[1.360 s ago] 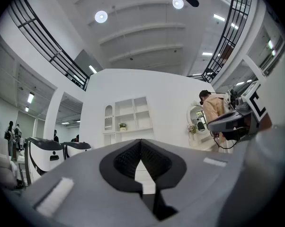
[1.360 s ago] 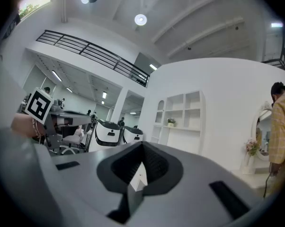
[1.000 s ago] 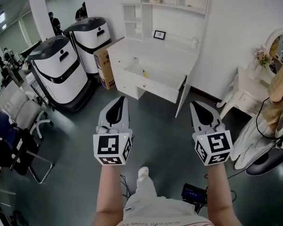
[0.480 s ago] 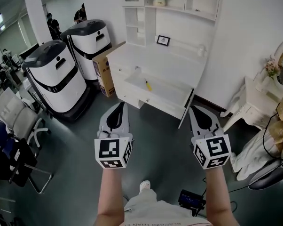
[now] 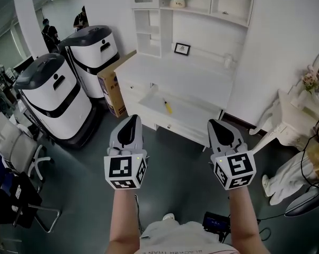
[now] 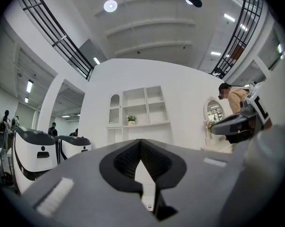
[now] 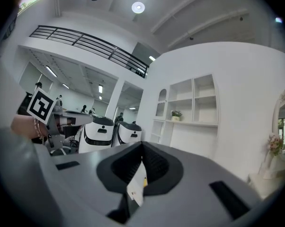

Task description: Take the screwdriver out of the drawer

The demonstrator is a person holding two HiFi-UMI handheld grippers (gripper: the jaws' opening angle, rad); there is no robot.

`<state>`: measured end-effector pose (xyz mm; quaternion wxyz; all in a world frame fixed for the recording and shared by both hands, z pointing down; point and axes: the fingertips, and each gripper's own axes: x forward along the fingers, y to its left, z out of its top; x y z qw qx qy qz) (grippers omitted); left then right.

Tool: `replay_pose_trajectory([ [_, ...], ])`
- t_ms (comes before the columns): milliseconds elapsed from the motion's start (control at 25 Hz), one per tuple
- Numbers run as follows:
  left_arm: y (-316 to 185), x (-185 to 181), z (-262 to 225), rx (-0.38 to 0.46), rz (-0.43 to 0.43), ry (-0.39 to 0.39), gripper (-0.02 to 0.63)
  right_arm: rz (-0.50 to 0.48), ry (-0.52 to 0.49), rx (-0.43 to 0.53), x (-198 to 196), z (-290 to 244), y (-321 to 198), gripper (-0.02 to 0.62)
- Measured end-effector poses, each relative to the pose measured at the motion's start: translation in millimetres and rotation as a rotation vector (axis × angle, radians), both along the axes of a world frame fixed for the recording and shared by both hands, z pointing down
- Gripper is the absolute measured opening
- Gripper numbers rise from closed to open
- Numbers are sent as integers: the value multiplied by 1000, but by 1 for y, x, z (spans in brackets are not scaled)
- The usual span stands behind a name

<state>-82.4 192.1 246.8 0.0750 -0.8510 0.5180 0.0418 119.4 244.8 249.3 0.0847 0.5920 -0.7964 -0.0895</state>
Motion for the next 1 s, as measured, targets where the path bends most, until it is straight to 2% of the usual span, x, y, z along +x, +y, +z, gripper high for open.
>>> replay_pose_trajectory([
  [600,-63,-19,23,-36,-18,7,5,-19,0,-21,-19,15,-75,8],
  [1000,-152,-20,30,-50,-56,-2,5,-52,-39,-28,-15,21,-177,8],
])
